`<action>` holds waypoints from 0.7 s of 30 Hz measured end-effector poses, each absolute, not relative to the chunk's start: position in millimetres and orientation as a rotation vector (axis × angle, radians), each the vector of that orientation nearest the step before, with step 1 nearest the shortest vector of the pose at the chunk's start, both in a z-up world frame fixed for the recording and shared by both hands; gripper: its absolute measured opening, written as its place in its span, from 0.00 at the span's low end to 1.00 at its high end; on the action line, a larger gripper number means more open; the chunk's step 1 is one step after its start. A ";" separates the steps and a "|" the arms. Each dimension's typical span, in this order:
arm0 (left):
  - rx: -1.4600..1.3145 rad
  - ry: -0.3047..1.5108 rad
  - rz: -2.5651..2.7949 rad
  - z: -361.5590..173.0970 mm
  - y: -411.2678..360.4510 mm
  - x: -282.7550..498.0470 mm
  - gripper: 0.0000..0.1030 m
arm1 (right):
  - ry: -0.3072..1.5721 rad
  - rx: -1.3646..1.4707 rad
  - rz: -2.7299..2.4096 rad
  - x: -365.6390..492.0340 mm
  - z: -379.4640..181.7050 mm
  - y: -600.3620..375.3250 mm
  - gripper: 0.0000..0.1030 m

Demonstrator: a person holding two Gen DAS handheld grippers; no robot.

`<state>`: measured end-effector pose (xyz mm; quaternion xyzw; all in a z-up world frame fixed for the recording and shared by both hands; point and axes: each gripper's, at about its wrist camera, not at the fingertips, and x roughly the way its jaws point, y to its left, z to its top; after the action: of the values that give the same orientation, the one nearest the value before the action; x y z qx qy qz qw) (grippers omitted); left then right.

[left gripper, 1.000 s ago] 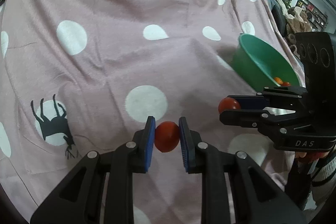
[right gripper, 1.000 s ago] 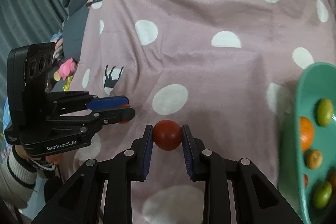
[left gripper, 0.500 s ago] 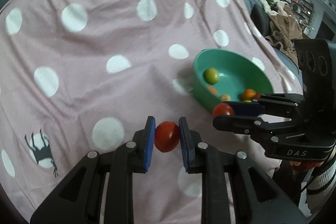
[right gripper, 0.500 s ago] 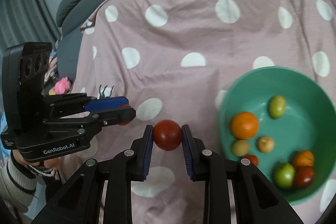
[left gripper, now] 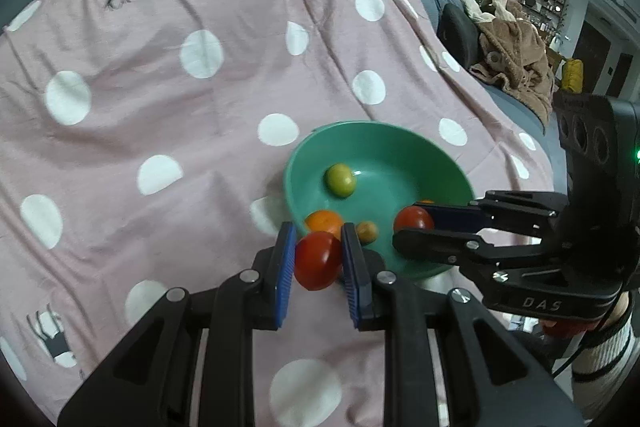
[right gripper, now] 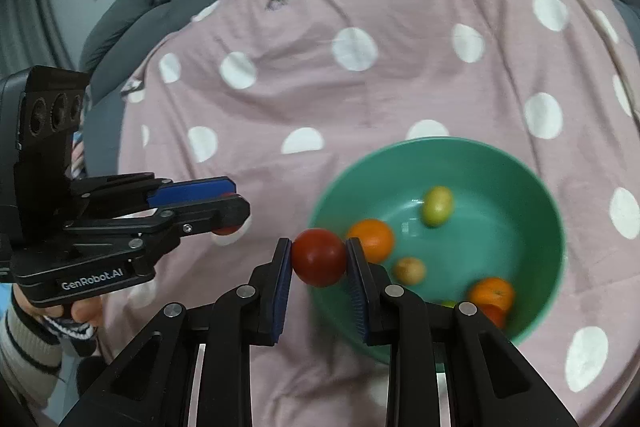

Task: Organize fruits
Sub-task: 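Carry both held cherry tomatoes over the green bowl with both tools, then open both tools to drop the cherry tomatoes into the green bowl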

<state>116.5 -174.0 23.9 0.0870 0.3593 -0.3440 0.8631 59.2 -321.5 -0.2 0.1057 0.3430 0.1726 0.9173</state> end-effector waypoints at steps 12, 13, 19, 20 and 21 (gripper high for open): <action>0.211 0.828 -0.702 11.3 -248.0 148.9 0.62 | 0.815 0.200 0.077 83.6 -17.2 -376.3 0.39; 0.211 0.833 -0.701 16.6 -250.1 148.8 0.65 | 0.819 0.194 0.066 83.1 -15.5 -378.3 0.40; 0.243 0.863 -0.610 56.8 -245.0 141.9 0.99 | 0.865 0.133 0.059 77.7 20.0 -379.3 0.41; 0.241 0.865 -0.598 64.1 -241.5 140.6 0.99 | 0.869 0.117 0.065 76.2 30.3 -378.3 0.41; 0.246 0.865 -0.586 71.4 -239.2 139.2 0.99 | 0.873 0.101 0.071 74.3 41.9 -377.0 0.41</action>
<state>139.2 -239.2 71.4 0.1172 0.4120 -0.2789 0.8595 74.3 -377.0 41.9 0.0490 0.4225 0.0342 0.9044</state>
